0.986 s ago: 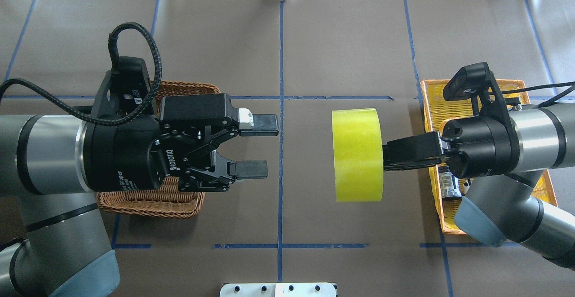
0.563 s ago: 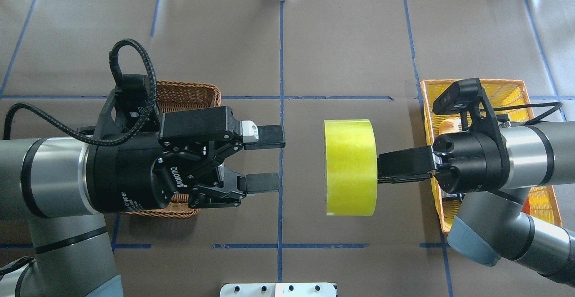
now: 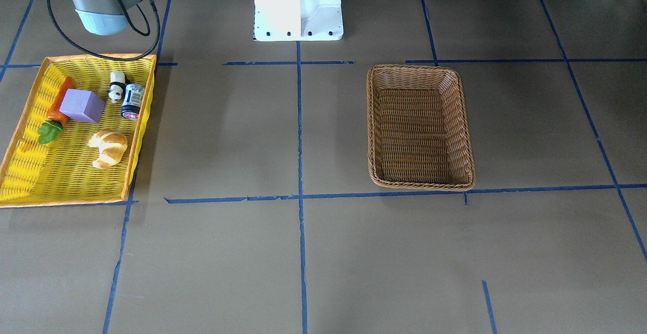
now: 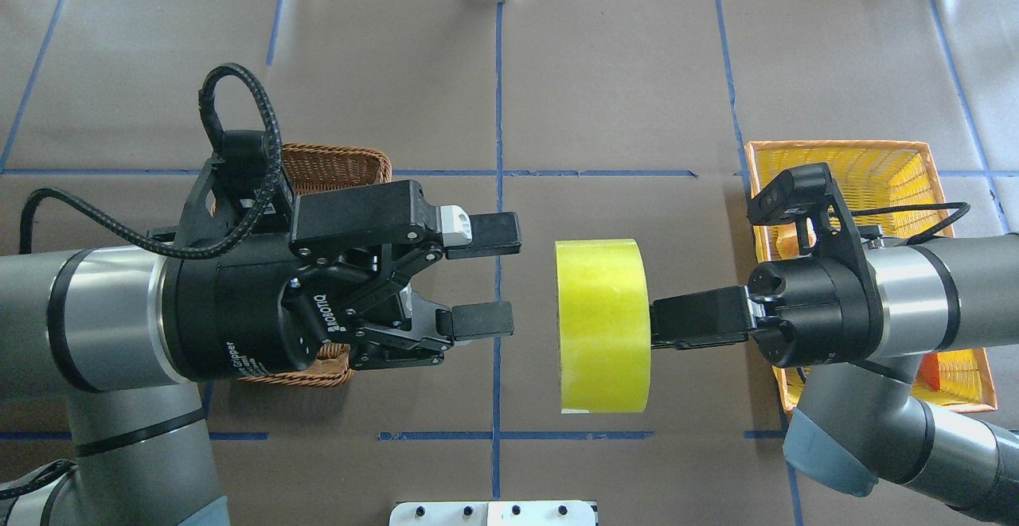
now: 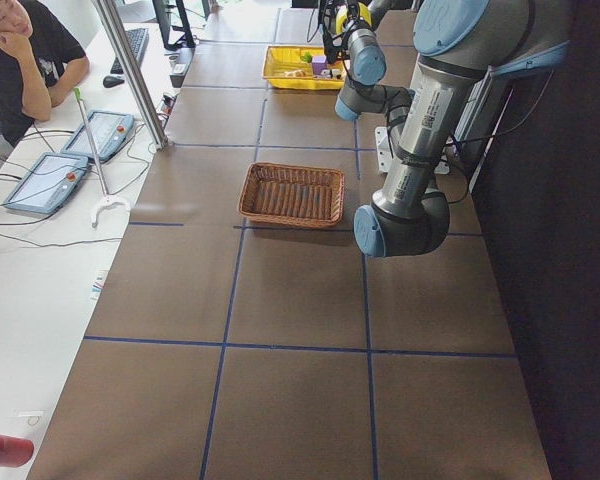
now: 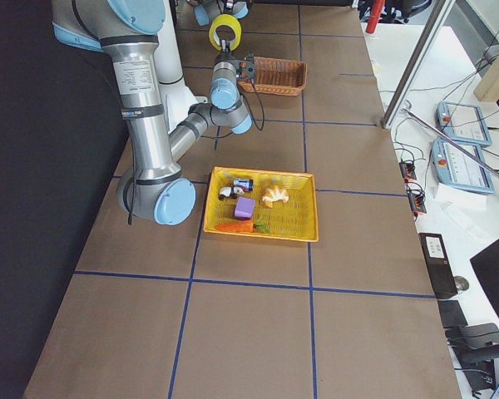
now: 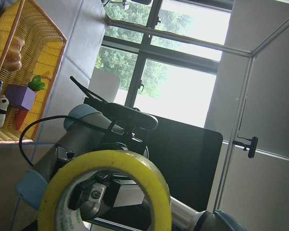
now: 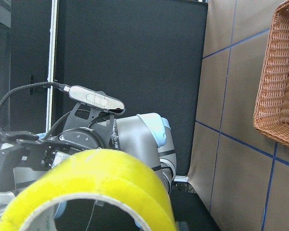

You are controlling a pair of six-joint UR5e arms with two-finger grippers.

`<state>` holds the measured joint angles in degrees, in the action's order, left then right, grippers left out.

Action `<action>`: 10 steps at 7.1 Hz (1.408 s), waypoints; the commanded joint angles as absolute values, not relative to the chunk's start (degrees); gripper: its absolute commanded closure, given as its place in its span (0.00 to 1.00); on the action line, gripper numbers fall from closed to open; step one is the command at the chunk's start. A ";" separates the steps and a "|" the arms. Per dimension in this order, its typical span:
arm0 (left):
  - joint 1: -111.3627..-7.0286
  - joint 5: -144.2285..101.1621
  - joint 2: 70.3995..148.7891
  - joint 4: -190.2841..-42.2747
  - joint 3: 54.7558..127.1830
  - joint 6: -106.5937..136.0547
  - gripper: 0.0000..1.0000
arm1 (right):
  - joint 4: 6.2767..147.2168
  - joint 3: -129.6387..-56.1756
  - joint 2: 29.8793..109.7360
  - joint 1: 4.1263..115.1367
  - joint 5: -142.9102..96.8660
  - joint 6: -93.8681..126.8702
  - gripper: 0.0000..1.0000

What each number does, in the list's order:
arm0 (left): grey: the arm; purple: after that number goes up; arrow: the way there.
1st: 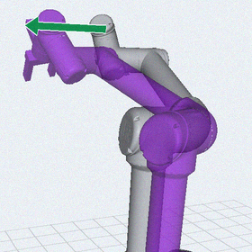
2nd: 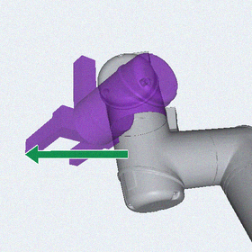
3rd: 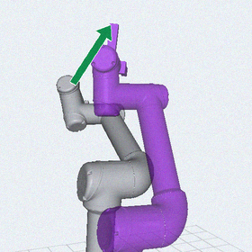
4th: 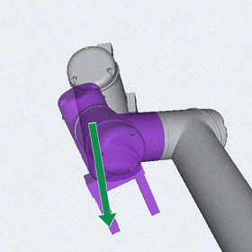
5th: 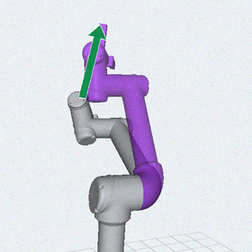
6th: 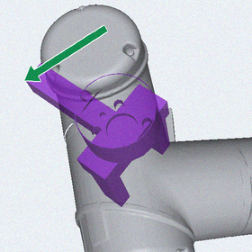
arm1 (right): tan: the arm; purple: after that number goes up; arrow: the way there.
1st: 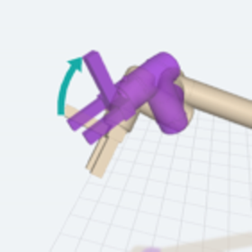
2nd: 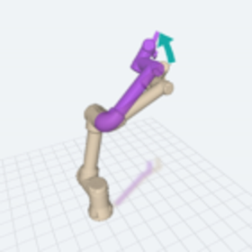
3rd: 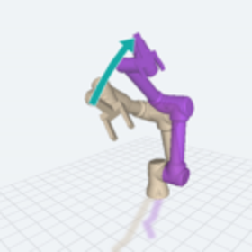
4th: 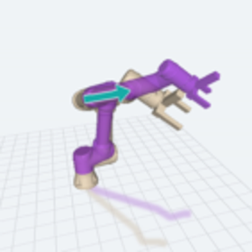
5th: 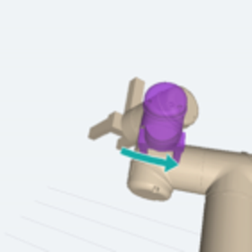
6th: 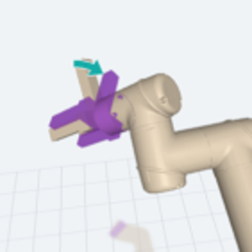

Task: Move tape to another basket

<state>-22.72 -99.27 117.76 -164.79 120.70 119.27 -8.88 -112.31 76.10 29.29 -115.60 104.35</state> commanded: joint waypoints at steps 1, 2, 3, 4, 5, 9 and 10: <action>-21.19 -98.62 117.86 -164.79 120.59 119.27 0.00 | -8.79 -112.24 75.42 27.43 -113.65 103.45 1.00; -19.70 -96.53 117.86 -164.79 120.76 119.27 0.00 | -8.53 -112.24 75.15 27.33 -113.56 103.36 1.00; -19.17 -95.81 117.86 -164.79 120.94 119.27 0.00 | -8.53 -112.24 75.15 27.16 -113.55 103.27 1.00; -18.99 -95.37 118.04 -164.79 120.94 119.27 0.00 | -8.44 -112.24 75.06 26.64 -113.55 102.66 1.00; -18.98 -95.01 118.65 -164.71 120.68 119.27 0.00 | -8.09 -112.24 74.80 26.28 -113.21 102.66 1.00; -17.05 -93.34 118.83 -164.71 120.76 119.27 0.00 | -7.82 -112.24 74.71 22.41 -108.64 99.58 1.00; -16.79 -93.25 118.83 -164.71 120.67 119.27 0.00 | -7.21 -112.24 74.62 22.33 -108.63 98.97 1.00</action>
